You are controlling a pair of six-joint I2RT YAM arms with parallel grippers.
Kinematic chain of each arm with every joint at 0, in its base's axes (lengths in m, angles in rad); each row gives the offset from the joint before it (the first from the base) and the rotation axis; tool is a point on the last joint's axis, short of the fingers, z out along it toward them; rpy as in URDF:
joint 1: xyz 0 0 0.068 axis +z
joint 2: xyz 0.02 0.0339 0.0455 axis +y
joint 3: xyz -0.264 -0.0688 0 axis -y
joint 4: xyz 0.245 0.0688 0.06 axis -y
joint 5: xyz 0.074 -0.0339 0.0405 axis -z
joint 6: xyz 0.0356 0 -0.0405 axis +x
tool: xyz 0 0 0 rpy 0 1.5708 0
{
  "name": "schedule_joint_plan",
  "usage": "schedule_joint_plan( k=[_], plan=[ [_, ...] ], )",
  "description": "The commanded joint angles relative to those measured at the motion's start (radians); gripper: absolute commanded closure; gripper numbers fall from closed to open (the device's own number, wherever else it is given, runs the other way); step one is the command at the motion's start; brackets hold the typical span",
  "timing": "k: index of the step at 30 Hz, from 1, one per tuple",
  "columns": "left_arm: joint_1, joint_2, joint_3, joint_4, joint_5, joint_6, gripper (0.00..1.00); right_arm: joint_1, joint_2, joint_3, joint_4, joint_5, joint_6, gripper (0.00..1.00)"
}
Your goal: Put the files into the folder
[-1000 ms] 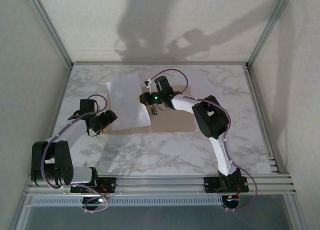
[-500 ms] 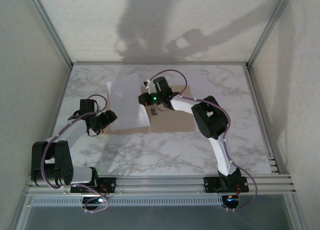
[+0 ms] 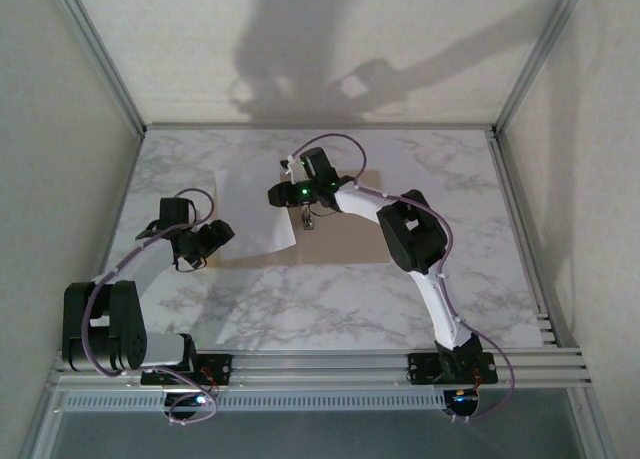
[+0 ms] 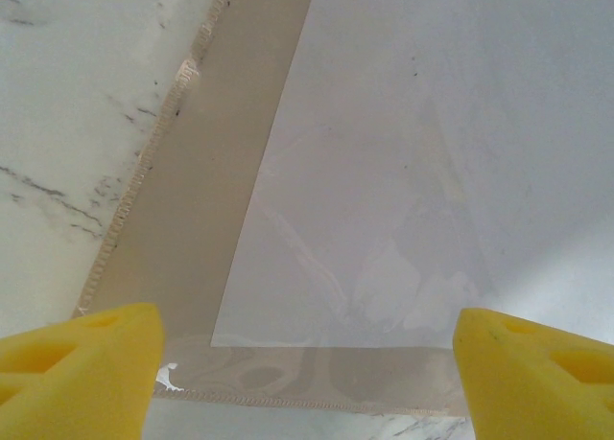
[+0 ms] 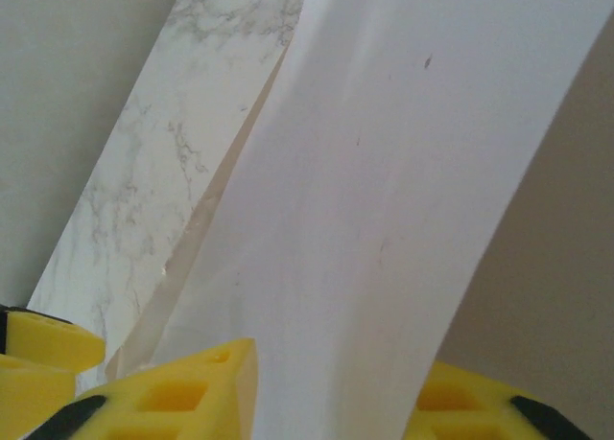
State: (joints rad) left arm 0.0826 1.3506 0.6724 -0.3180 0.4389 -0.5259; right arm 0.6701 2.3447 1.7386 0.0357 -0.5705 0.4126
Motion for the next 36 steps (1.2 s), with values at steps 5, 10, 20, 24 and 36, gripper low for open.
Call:
schedule_joint_plan(
  k=[5,10,20,24,36],
  plan=[
    [0.01,-0.002,-0.002,-0.001,0.016,0.013,0.21,-0.017,0.075,0.147,-0.14,-0.034,-0.05,0.6],
    [0.009,0.001,0.0,-0.001,0.018,0.013,0.21,-0.035,0.119,0.226,-0.185,-0.04,-0.06,0.59],
    [0.009,0.006,0.001,0.0,0.021,0.018,0.21,-0.059,0.264,0.486,-0.319,-0.08,-0.072,0.59],
    [0.009,0.002,0.0,-0.002,0.02,0.018,0.21,-0.06,0.305,0.554,-0.347,-0.098,-0.075,0.59],
    [0.009,0.002,0.0,-0.005,0.017,0.018,0.21,-0.064,0.384,0.702,-0.41,-0.121,-0.077,0.65]
  ],
)
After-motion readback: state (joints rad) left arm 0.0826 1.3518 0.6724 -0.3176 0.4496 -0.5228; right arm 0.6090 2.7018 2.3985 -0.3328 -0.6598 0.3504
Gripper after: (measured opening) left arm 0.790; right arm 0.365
